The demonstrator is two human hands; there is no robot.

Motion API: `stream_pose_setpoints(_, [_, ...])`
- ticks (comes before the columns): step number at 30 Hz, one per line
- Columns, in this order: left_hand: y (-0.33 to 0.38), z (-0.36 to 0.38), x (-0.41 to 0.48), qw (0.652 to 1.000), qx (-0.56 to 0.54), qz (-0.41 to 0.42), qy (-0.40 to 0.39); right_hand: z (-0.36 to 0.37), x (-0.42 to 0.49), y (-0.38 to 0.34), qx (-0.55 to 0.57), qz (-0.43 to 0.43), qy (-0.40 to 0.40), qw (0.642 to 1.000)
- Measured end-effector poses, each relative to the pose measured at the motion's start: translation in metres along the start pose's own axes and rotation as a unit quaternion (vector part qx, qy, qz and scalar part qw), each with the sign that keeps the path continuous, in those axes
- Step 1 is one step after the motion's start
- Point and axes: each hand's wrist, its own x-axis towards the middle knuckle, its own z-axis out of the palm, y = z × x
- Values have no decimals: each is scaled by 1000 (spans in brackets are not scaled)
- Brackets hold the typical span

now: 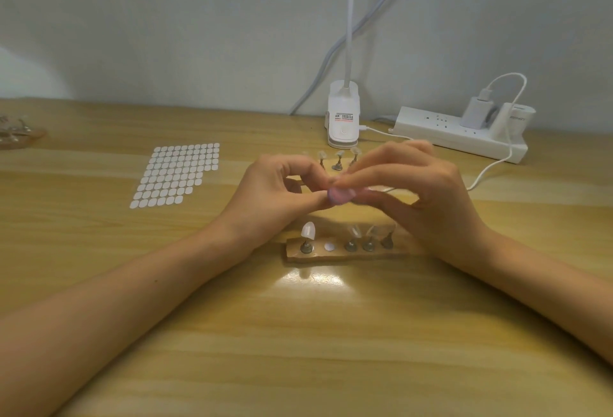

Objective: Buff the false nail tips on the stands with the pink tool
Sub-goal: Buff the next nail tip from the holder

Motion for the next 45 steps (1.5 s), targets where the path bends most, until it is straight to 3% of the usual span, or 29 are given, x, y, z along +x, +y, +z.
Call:
stream_pose_setpoints(9, [2,-1,0,1000,-7,8,-11,-5,2,7,68,92,36,993])
stream_pose_setpoints(14, [0,0,1,1000,0,0,-16,-1,2,-1,61,25,-10,998])
stream_pose_setpoints(18, [1,-1,0,1000,8,7,-26,-5,2,1,62,43,6,997])
stream_pose_setpoints(21, [2,0,0,1000,6,4,-25,-1,1,-3,54,-1,-14,998])
stream_pose_setpoints(25, [3,0,0,1000,6,1,-14,-5,3,0,49,28,0,998])
stream_pose_setpoints(28, [1,1,0,1000,5,-9,-14,0,0,-5,27,-20,-22,999])
stream_pose_setpoints(33, [2,0,0,1000,7,-7,-15,-6,2,6,23,52,5,998])
stream_pose_setpoints(40, [1,-1,1,1000,8,-5,-5,-4,2,3,82,86,41,992])
stream_pose_setpoints(45, [0,0,0,1000,1,-13,-13,0,1,-5,64,12,-13,998])
